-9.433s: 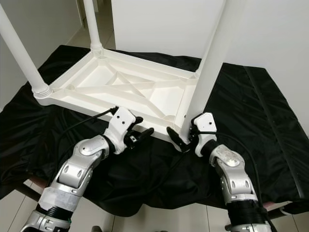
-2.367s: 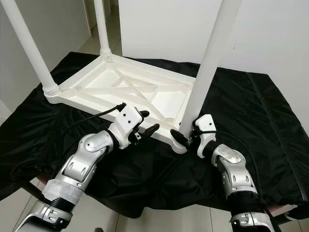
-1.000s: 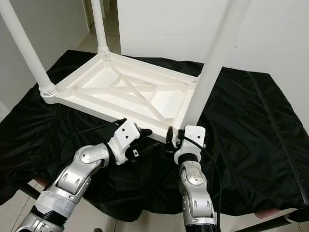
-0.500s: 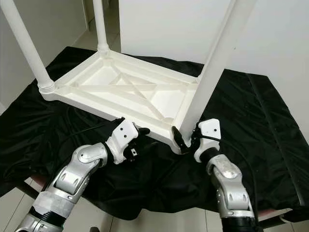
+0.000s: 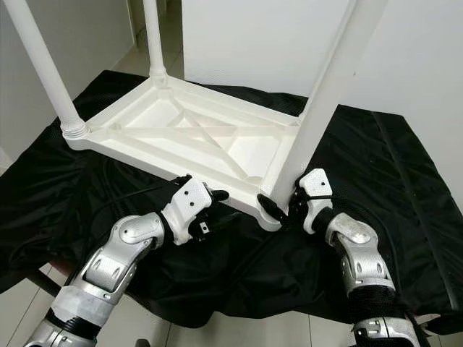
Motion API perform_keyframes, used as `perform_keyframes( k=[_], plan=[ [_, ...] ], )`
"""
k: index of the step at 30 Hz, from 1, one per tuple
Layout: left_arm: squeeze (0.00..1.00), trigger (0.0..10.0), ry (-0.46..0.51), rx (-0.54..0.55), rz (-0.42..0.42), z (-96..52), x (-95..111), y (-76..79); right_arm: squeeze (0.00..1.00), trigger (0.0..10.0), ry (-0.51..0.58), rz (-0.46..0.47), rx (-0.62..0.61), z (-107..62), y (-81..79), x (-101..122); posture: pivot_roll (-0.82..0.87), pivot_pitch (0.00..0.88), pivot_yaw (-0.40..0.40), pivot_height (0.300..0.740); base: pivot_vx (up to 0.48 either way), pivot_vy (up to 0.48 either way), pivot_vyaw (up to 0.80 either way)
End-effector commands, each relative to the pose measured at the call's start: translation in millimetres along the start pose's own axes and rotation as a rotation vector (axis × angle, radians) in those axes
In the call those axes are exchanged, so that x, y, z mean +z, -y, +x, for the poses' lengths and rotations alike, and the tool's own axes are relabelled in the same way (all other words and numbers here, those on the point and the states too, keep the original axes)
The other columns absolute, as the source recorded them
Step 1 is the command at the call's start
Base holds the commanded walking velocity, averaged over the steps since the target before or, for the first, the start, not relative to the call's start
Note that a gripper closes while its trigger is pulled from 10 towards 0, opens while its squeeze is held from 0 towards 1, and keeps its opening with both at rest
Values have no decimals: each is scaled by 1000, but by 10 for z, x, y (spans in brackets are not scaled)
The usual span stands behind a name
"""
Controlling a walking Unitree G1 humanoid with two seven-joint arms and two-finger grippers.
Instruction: Building children table
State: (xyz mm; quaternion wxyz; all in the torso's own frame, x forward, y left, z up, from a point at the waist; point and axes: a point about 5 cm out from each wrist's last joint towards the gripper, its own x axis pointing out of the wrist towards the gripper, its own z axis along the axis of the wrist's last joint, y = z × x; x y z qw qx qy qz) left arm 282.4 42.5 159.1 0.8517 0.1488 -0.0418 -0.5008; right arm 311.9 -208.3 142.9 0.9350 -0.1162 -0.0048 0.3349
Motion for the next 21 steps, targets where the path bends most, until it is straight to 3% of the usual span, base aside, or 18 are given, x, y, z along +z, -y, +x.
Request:
perform_keyframes(
  k=[1,2,3,4,5,17,18,21],
  plan=[
    [0,10000,-2,72,9,33,10,-43,0,10000,-22,-18,39,30,-18,-39,50,0,-56,740,0,0,0],
    [0,10000,1,75,10,40,21,-47,0,10000,-22,-26,69,62,-30,-50,52,0,-60,740,0,0,0],
    [0,10000,3,76,10,47,28,-45,0,4902,-21,-26,97,90,-48,-57,55,0,-64,740,0,0,0],
    [0,10000,3,76,10,47,28,-45,0,4902,-21,-26,97,90,-48,-57,55,0,-64,740,0,0,0],
    [0,10000,4,77,10,53,33,-41,0,0,-20,-24,117,106,-62,-63,57,0,-67,740,0,0,0],
    [0,10000,10,72,11,64,47,-21,0,0,-54,25,196,88,-72,-217,59,0,-64,740,0,0,0],
    [0,10000,10,70,11,64,46,-21,0,10000,-58,45,182,85,-69,-234,55,0,-59,740,0,0,0],
    [0,10000,10,67,11,64,46,-19,0,10000,-55,77,146,78,-60,-246,51,0,-58,740,0,0,0]
  ],
)
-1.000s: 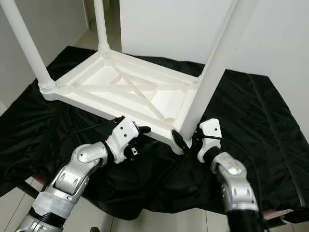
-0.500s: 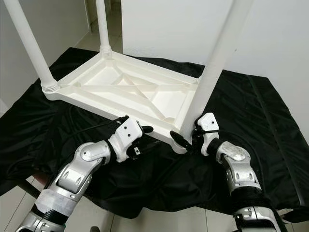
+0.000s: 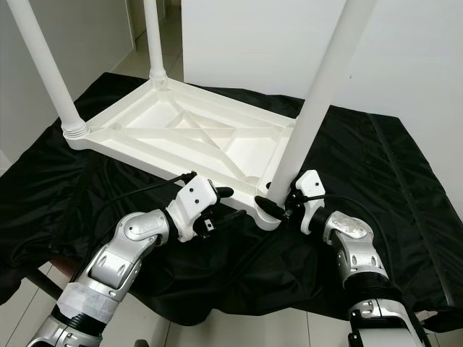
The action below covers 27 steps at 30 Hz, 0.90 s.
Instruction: Building children table
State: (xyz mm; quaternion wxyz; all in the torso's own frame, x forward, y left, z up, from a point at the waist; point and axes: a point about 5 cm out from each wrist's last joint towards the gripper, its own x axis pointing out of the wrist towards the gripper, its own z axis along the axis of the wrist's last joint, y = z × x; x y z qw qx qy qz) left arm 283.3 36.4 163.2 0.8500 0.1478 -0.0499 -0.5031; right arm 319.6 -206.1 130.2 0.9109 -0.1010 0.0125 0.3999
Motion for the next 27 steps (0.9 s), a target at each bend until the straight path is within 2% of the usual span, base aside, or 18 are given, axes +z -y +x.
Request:
perform_keyframes(
  k=[1,5,7,11,13,14,15,17,21,23,24,27],
  plan=[
    [0,10000,-6,70,5,11,-4,-27,0,10000,-45,45,4,5,-59,-122,51,0,-58,740,0,0,0],
    [0,10000,-6,65,3,15,-7,-16,0,10000,-10,62,-49,-9,-70,-112,44,0,-54,740,0,0,0],
    [0,10000,-5,56,-2,26,-9,2,0,10000,35,91,-139,-11,-88,-74,32,5,-54,740,0,0,0],
    [0,10000,-1,51,-9,33,-3,9,0,10000,51,85,-215,-3,-92,-46,26,12,-50,740,0,0,0],
    [0,10000,2,52,-15,36,-1,14,0,10000,48,73,-382,50,-110,-39,22,18,-48,740,0,0,0],
    [0,10000,3,52,-18,34,-1,18,0,10000,47,81,-436,68,-126,-38,21,19,-48,740,0,0,0],
    [0,10000,3,52,-18,34,-1,18,0,10000,47,81,-436,68,-126,-38,21,19,-48,740,0,0,0],
    [0,10000,3,54,-22,32,-5,21,0,10000,56,122,-580,126,-222,-26,21,24,-53,740,0,0,0],
    [0,10000,2,57,-22,33,-14,17,0,10000,64,152,-676,148,-290,-11,21,24,-53,740,0,0,0],
    [0,10000,9,107,-36,39,-21,-57,0,10000,71,233,-821,171,-411,-25,25,37,-61,740,0,0,0],
    [0,10000,9,149,-50,44,-39,-120,0,10000,61,236,-908,211,-497,-15,16,45,-57,740,0,0,0],
    [0,10000,9,149,-50,44,-39,-120,0,10000,61,236,-908,211,-497,-15,16,45,-57,740,0,0,0]
  ],
)
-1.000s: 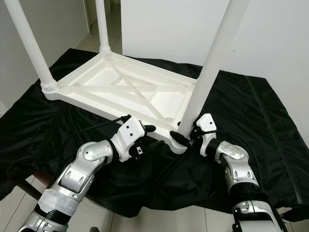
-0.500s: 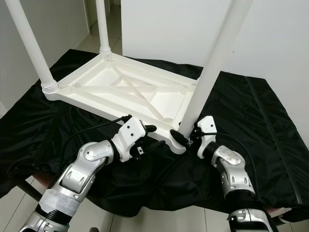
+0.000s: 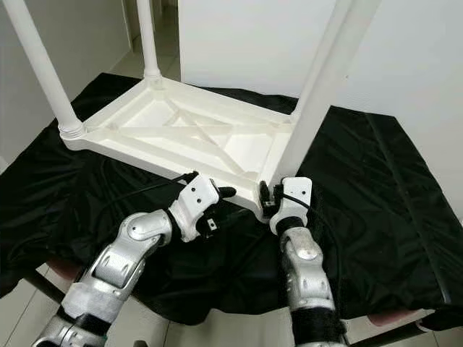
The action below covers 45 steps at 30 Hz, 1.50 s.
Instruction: Building children table
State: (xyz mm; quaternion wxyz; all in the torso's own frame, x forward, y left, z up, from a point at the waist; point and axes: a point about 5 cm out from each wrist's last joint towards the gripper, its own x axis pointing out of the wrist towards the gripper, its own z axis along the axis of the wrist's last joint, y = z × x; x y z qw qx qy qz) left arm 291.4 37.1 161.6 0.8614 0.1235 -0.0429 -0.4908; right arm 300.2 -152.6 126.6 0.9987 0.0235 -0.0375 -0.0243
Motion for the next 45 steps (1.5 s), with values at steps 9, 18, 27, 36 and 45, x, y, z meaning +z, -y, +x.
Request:
perform_keyframes(
  k=[9,18,27,36,45],
  plan=[
    [0,10000,9,203,-40,10,-7,-211,0,10000,-16,117,-83,46,-121,7,3,59,-46,740,0,0,0],
    [0,10000,17,209,-31,18,26,-243,1000,10000,32,109,-20,-24,-210,123,8,63,-51,740,0,0,0],
    [0,10000,34,163,-25,42,58,-143,0,10000,23,55,161,-107,-49,169,6,69,-52,740,0,0,0],
    [0,10000,37,128,-26,89,59,-61,0,10000,-18,-90,467,-144,249,190,-7,71,-40,740,0,0,0],
    [0,10000,32,132,-12,95,70,-109,0,10000,-107,-207,653,33,451,175,-4,74,-29,740,0,0,0]
  ],
)
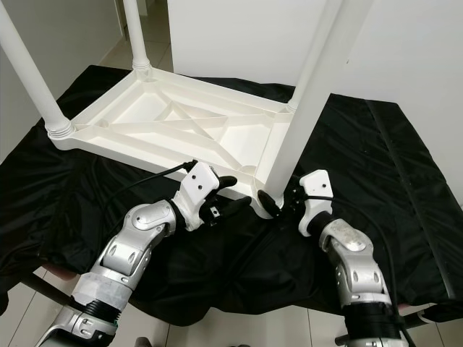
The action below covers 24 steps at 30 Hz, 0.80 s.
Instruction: Building children table
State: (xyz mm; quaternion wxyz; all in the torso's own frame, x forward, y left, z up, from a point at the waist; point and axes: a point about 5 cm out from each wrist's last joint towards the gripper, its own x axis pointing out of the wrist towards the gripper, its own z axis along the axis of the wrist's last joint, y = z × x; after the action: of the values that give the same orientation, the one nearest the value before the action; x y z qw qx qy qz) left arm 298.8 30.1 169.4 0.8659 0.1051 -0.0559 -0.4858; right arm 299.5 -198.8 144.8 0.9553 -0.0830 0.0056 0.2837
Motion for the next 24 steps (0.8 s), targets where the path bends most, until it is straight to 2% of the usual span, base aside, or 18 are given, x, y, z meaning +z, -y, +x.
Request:
perform_keyframes(
  k=[1,3,5,8,13,14,15,16,17,24],
  plan=[
    [0,10000,-6,115,10,3,-1,-61,0,10000,-14,-10,23,7,-4,-26,-4,74,-29,740,0,0,0],
    [0,10000,-8,116,12,-4,-3,-64,0,10000,-34,-25,83,93,29,-27,-1,71,-29,740,0,0,0],
    [0,10000,-8,116,12,-4,-3,-64,0,10000,-34,-25,83,93,29,-27,-1,71,-29,740,0,0,0],
    [0,10000,-1,117,15,21,19,-63,0,10000,-39,-52,172,243,55,5,-2,67,-31,740,0,0,0],
    [0,10000,6,120,17,39,36,-70,0,10000,-42,-66,214,325,65,19,-1,63,-35,740,0,0,0],
    [0,10000,9,121,17,44,43,-74,0,4235,-48,-76,230,350,63,19,-1,63,-35,740,0,0,0],
    [0,10000,9,121,17,44,43,-74,0,4235,-48,-76,230,350,63,19,-1,63,-35,740,0,0,0],
    [0,10000,11,122,18,48,48,-74,0,902,-55,-82,239,363,66,16,2,63,-38,740,0,0,0],
    [0,10000,11,123,20,49,51,-75,0,0,-60,-79,245,366,68,9,2,63,-38,740,0,0,0],
    [0,10000,12,131,22,51,50,-89,0,0,-87,-73,257,327,99,-62,1,59,-42,740,0,0,0]
  ],
)
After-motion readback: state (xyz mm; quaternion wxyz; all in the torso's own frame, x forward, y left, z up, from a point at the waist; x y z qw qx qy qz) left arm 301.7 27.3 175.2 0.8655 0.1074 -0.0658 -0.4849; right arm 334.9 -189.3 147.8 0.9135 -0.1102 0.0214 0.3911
